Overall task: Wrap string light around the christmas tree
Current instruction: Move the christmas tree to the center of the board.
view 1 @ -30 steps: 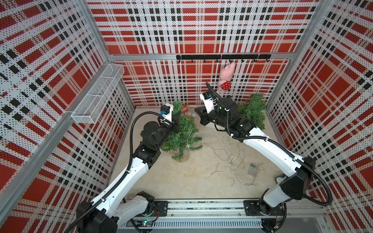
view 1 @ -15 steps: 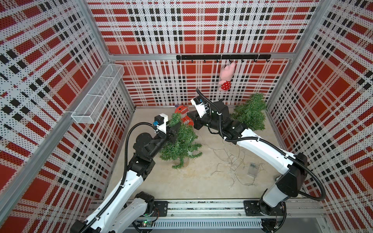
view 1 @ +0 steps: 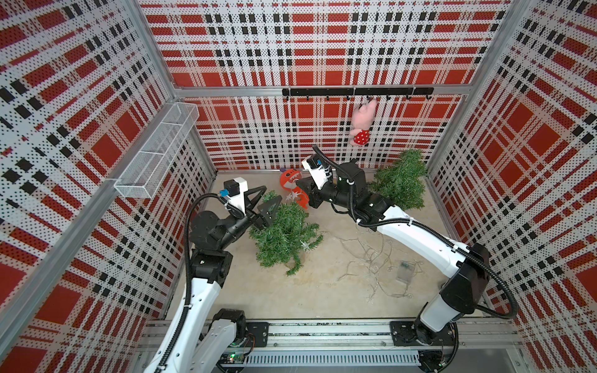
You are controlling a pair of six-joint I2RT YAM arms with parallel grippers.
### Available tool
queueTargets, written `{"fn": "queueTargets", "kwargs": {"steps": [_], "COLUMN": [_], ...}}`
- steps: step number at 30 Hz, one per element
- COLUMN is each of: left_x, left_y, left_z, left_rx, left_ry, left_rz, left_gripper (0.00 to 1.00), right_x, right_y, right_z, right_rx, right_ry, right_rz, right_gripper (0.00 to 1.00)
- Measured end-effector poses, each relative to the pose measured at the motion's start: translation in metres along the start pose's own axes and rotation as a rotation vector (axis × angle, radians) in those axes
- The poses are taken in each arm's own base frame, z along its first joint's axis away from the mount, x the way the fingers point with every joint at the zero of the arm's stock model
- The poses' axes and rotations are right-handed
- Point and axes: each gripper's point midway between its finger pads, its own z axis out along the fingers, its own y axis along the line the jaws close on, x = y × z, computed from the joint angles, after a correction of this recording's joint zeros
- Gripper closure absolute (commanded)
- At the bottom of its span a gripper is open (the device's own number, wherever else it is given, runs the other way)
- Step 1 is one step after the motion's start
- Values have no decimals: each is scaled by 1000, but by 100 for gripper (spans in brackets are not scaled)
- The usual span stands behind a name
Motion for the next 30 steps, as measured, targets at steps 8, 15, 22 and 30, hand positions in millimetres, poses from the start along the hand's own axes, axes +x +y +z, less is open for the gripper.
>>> {"fn": "queueTargets", "kwargs": {"steps": [8,15,22,30], "left_x": [-57,-81,-15,94], "left_y": [-7,13,64,106], "left_z": [2,1,37,68], "left_rx": [-8,-66,-122,-90], "left_ry": [-30,-66,56,222], "left_rz": [27,-1,-49,-166], "left_gripper": [22,26,23,22], "right_x": [2,3,-7,-18], "right_y": [0,-4,-6,-12], "right_z": [1,2,1,0], "right_rx": [-5,2,2,8], "right_ry": [3,3,-43,-104], "right_rz": [-11,-12,-20,-41], "right_gripper": [100,100,100,100]}}
